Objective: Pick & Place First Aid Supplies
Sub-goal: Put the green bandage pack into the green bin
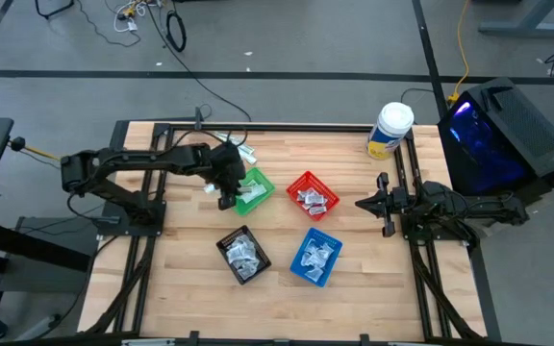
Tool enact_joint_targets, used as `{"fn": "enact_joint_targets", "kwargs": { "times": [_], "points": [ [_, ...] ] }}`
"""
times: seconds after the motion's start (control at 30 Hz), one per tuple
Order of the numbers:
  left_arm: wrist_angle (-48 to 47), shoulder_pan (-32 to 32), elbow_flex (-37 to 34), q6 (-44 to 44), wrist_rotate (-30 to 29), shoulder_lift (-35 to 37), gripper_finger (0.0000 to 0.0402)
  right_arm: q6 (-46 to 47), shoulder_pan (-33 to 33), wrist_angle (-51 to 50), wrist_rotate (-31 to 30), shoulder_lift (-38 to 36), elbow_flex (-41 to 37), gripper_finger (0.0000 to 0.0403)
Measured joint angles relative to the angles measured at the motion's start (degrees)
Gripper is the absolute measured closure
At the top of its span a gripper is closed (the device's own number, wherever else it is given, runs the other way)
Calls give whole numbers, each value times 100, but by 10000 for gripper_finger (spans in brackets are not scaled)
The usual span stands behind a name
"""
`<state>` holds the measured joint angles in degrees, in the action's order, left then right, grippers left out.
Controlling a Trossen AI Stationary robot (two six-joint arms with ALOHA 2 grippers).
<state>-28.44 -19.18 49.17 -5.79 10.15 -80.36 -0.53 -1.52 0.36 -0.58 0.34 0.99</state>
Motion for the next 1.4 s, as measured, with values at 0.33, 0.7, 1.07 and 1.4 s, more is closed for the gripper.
{"fn": "enact_joint_targets", "kwargs": {
  "times": [0.33, 0.7, 1.07, 1.4],
  "points": [
    [230, 0, 0, 622, -35, -157, 210, 0, -1, 0, 0, 1, -1, 390],
    [102, -48, 197, 1003, -139, 74, 65, 0, -1, 0, 0, 1, 0, 390],
    [-809, -540, 407, 1004, -1068, 805, 68, 0, 0, 0, 0, 1, -1, 390],
    [-1540, -1229, 407, 855, -1448, 767, 69, 0, 0, 0, 0, 0, 0, 390]
  ]
}}
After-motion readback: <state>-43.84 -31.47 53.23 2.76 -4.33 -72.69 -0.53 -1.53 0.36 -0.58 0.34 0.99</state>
